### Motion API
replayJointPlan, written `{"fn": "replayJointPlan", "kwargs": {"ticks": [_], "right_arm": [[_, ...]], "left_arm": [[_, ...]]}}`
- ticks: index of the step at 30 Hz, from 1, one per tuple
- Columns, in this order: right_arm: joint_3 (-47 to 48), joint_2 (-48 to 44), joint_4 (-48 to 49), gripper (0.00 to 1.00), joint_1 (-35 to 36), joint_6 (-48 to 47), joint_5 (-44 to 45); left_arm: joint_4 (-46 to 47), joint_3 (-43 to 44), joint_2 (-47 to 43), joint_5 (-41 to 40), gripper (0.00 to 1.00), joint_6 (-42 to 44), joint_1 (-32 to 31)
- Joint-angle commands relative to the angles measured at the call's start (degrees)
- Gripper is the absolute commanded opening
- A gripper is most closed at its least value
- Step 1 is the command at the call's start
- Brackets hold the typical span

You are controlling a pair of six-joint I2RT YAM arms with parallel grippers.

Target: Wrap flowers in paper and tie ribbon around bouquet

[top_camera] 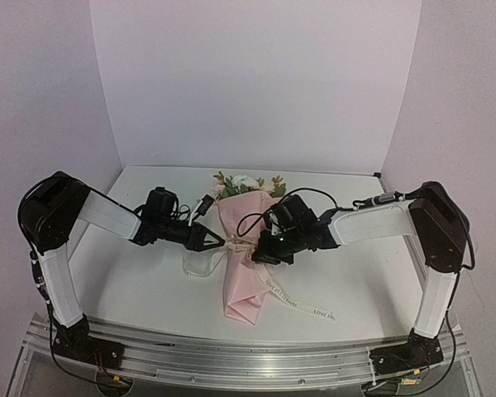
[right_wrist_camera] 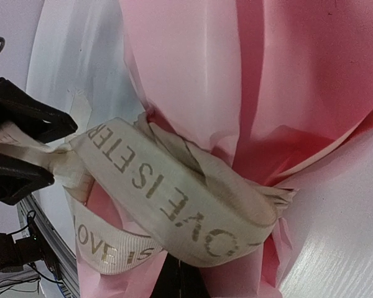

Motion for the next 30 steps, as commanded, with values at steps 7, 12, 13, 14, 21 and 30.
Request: {"fn": "replayJointPlan", "kwargs": {"ticks": [7, 12, 13, 14, 21, 30], "right_arm": [[2.9, 0.3, 0.7, 0.0, 1.0, -0.7, -0.6], [2.6, -1.2, 0.7, 0.0, 1.0, -1.0, 0.7], [2.7, -1.4, 0.7, 0.0, 1.0, -1.0, 1.1], [2.7, -1.6, 0.7, 0.0, 0.9, -0.9, 1.4], [2.6, -1.9, 0.5, 0.0, 0.5, -0.1, 1.4], [2.9, -2.7, 0.5, 0.0, -0.1, 0.2, 1.5]], "left_arm": [[-18.9, 5.7, -7.2, -5.3, 0.62, -16.5, 4.1], [-23.4, 7.9, -11.5, 1.5, 0.59, -5.4, 4.0], [-24.1, 8.5, -12.3, 4.6, 0.56, -1.7, 4.0], [-25.8, 9.4, -13.1, 7.0, 0.53, 2.6, 4.0], [-43.2, 14.8, -14.5, 10.4, 0.58, 20.2, 4.2], [-27.1, 21.8, -13.1, 8.4, 0.66, 28.1, 5.5]]}}
